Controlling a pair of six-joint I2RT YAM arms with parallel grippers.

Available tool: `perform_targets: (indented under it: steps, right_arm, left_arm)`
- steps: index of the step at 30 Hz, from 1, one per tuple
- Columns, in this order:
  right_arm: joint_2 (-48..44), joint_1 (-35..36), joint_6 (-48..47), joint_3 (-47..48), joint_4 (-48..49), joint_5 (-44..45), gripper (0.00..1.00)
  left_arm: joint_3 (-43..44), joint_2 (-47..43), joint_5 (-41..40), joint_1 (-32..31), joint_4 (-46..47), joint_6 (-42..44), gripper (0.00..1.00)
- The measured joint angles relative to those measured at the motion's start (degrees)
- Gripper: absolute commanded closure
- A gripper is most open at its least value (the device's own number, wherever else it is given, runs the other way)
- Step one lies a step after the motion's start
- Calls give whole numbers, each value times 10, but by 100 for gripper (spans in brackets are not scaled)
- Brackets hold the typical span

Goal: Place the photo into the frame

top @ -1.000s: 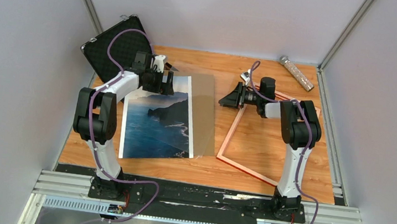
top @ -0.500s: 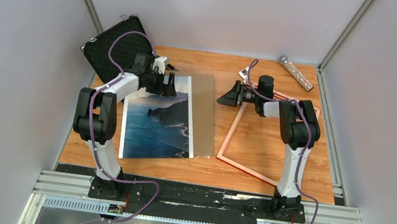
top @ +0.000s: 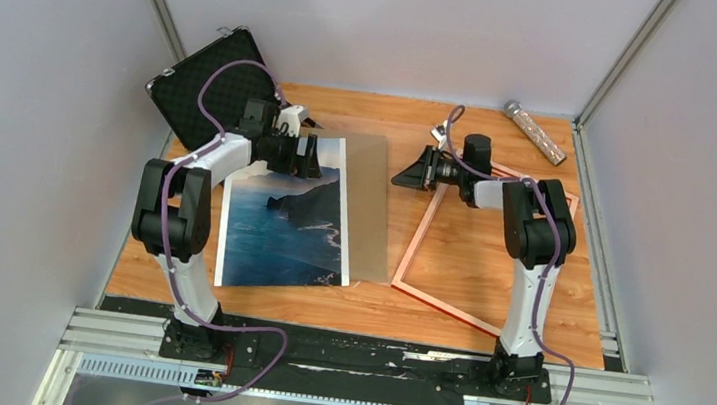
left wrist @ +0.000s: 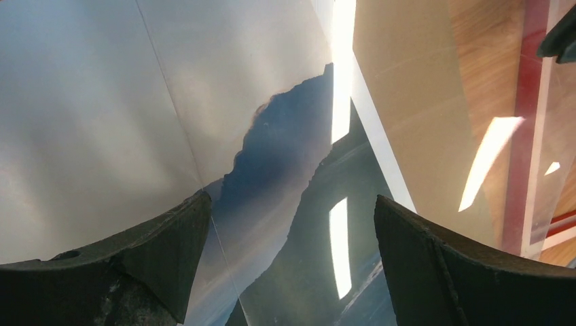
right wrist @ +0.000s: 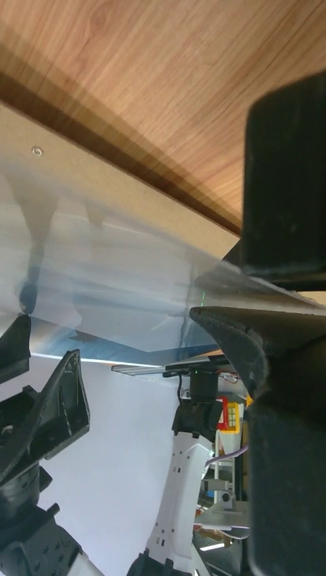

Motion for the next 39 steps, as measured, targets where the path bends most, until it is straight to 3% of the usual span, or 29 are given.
perform_targets:
  steps: [2, 10, 18, 27, 39]
  right_arm:
    - [0, 0, -8, 6, -22, 9, 100]
    - [-35, -15, -24, 9, -101, 31, 100]
    - [-137, -39, -12, -13, -87, -14, 100]
    - [-238, -60, 15, -61, -55, -77, 100]
    - [-372, -72, 34, -106, -27, -105, 100]
  left_arm:
    - [-2, -2, 1, 0, 0, 0, 0]
    - [-15, -36, 0, 0, -26, 3, 0]
    - [15, -96, 17, 4, -41, 27, 0]
    - [58, -118, 120, 9, -56, 69, 0]
    - [37, -127, 257, 12, -30, 65, 0]
